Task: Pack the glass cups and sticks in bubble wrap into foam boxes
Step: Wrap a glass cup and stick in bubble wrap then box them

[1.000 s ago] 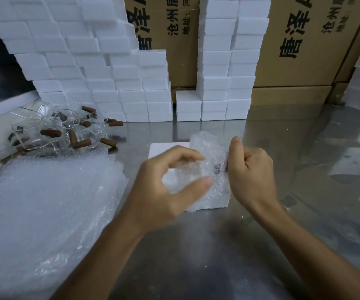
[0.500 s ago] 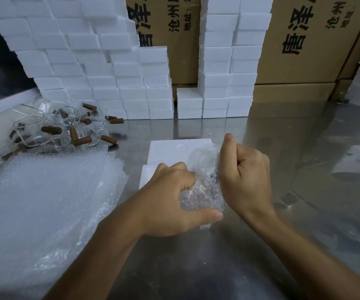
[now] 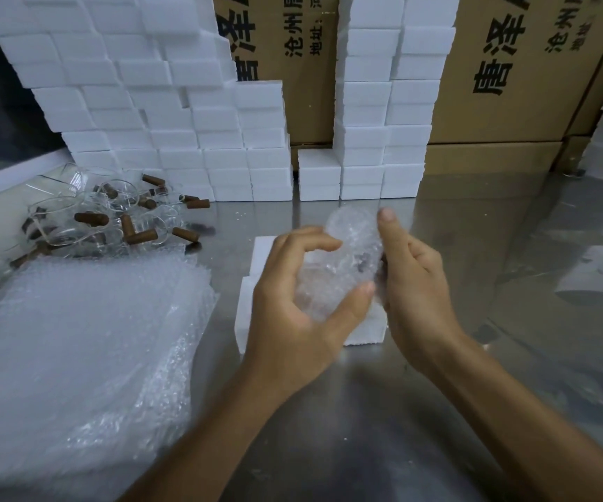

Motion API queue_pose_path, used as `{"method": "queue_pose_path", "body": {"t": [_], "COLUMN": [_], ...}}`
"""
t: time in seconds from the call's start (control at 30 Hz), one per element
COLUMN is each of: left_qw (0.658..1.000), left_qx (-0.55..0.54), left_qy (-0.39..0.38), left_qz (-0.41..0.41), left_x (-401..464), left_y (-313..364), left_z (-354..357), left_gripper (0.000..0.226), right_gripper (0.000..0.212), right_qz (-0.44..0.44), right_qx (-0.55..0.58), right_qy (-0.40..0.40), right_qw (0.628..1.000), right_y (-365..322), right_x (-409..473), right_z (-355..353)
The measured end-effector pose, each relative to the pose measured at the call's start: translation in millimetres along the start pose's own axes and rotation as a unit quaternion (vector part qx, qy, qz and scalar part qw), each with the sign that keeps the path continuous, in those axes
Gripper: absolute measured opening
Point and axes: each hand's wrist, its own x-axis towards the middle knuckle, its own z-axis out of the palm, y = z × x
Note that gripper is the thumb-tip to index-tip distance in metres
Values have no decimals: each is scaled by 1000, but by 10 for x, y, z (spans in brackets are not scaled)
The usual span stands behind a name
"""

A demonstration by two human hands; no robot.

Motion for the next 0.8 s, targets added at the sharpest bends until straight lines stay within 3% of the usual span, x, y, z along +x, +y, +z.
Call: {"method": "queue_pose_path", "body": {"t": [0.07, 0.13, 0.2, 0.3, 0.43, 0.53, 0.6, 0.7, 0.8], "left_qw": [997, 991, 991, 996, 998, 993, 991, 988, 989], "left_qx": [-39, -88, -99, -82, -49, -68, -50, -4, 9], "left_qy": [57, 79, 65, 15, -43, -85, -113, -147, -136], "left_qz": [-34, -66, -59, -43, -27, -38, -42, -43, -53], "left_x": [37, 69, 87, 90, 90, 101, 106, 102, 121], "left_y": [-1, -24, -45, -32, -44, -70, -93, -100, -89], "left_z": [-37, -117, -197, -245, -246, -301, -331, -336, -344], "left_gripper": [29, 27, 29, 30, 31, 37, 45, 61, 69], "right_gripper": [47, 49, 55, 42, 30, 24, 10, 33, 35], "right_qz": [63, 113, 132, 112, 57, 14, -42, -132, -168], "right_qx": [92, 167, 219, 242, 164, 83, 14, -93, -114], "right_qy": [-90, -137, -178, -196, -122, -120, -127, -154, -167], "right_qw": [990, 970, 950, 944, 977, 989, 991, 975, 965], "right_y": [-33, -67, -100, -125, -76, -43, -36, 7, 9], "right_x": [-27, -31, -25, -25, -34, -60, -58, -53, -127], "right_z": [46, 49, 13, 2, 20, 19, 23, 8, 28]}}
